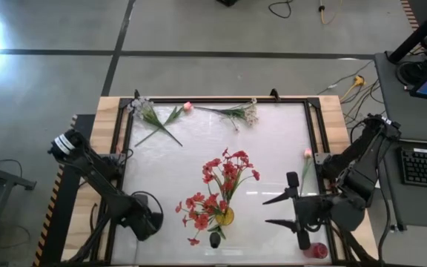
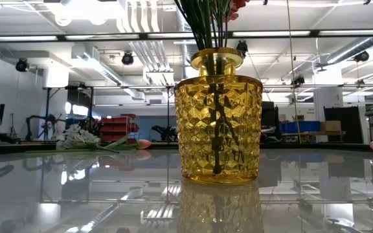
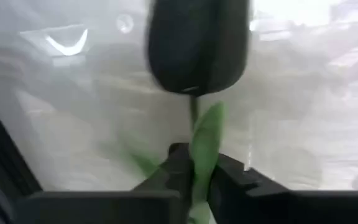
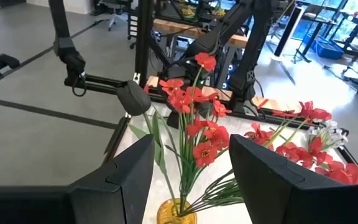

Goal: Sort flowers into vase by color
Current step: Put the black tulip into the yellow vase

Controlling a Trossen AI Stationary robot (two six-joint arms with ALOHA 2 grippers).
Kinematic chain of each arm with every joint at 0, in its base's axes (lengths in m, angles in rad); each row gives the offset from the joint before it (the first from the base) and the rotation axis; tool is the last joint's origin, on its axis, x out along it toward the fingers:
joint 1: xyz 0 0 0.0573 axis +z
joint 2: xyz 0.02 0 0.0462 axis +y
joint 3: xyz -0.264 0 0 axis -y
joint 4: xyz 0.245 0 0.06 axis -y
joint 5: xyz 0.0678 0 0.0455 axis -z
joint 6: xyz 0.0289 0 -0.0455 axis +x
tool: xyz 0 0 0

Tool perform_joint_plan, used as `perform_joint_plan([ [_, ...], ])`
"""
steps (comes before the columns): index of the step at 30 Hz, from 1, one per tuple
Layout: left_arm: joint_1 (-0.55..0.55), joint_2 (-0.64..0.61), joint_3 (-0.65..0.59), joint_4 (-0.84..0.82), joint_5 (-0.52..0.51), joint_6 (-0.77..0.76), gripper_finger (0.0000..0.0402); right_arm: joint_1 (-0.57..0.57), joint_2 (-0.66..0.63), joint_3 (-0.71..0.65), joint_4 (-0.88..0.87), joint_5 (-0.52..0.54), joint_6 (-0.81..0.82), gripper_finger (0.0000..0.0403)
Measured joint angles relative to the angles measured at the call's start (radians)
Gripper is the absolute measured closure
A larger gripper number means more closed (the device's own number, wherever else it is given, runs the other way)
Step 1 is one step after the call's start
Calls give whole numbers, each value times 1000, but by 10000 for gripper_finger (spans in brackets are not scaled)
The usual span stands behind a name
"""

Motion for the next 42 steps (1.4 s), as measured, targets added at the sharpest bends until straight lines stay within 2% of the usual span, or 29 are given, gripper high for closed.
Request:
perform_joint_plan([
  [6,4,-95,21,-106,-186,27,389,0,-6,0,6,-7,54,202],
  [8,4,-147,53,-201,-260,49,397,0,-14,0,7,-9,69,202],
  [12,5,-260,151,-453,-493,79,400,0,-23,0,37,-9,69,202],
  [14,5,-312,218,-598,-667,107,401,-4,-24,14,60,-9,65,202],
  [16,4,-360,290,-654,-908,217,401,-21,-24,34,96,0,40,202],
  [19,12,-422,392,-607,-1221,475,401,-66,-20,57,138,-12,15,202],
  [21,28,-446,467,-541,-1310,705,401,-107,-11,64,157,-54,23,202],
  [24,51,-456,573,-401,-1354,1103,401,-151,-1,64,166,-113,35,202],
  [28,106,-441,689,-96,-1368,1634,401,-206,10,64,204,-118,33,202],
  [33,190,-365,755,359,-1249,2231,402,-291,34,64,345,-203,-71,202],
  [36,243,-309,792,497,-1135,2395,402,-333,40,64,423,-237,-145,202],
  [39,293,-256,846,498,-1049,2416,402,-374,41,64,468,-239,-174,202],
  [42,334,-199,885,489,-1022,2435,402,-442,50,65,520,-239,-208,202],
])
